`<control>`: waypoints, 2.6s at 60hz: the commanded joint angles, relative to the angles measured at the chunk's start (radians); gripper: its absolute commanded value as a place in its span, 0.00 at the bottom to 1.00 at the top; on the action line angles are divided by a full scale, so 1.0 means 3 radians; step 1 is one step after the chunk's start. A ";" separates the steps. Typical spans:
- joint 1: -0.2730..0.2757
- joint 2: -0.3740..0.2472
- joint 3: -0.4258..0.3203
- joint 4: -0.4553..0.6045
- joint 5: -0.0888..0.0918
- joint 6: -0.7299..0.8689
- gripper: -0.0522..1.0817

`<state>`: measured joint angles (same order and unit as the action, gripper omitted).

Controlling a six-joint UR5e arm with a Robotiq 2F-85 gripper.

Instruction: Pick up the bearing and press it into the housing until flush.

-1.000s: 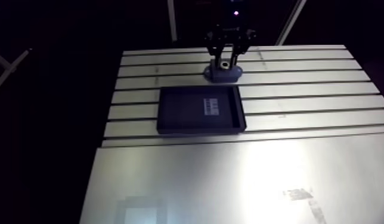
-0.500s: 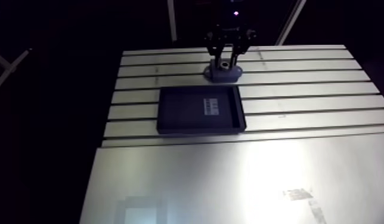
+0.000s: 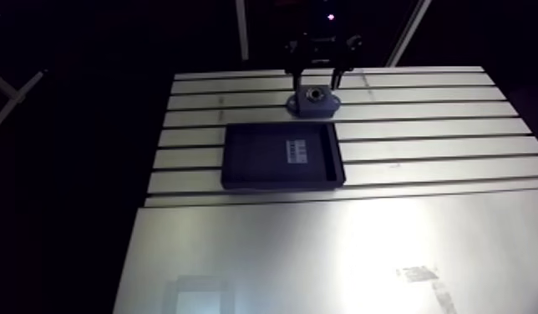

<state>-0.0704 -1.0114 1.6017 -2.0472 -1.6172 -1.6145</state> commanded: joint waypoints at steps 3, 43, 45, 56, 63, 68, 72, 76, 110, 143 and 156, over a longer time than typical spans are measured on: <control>0.0005 -0.0034 -0.0019 0.0014 0.0004 0.0000 0.05; -0.0017 -0.0220 -0.0183 0.0440 0.0046 0.0006 1.00; -0.0012 -0.0220 -0.0178 0.0440 0.0041 -0.0003 1.00; -0.0001 -0.0215 -0.0148 0.0382 0.0025 -0.0073 1.00; -0.0010 -0.0211 -0.0142 0.0280 0.0024 -0.0131 1.00; -0.0011 -0.0181 -0.0128 0.0257 0.0024 -0.0142 1.00; -0.0011 -0.0170 -0.0113 0.0256 0.0024 -0.0147 1.00; -0.0011 -0.0169 -0.0092 0.0246 0.0024 -0.0181 1.00; -0.0031 -0.0088 0.0022 -0.0012 0.0054 -0.0225 1.00; -0.0031 -0.0077 0.0078 -0.0087 0.0065 -0.0230 1.00; -0.0031 -0.0077 0.0089 -0.0087 0.0060 -0.0230 1.00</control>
<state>-0.0798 -1.0347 1.6251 -2.0726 -1.5980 -1.6837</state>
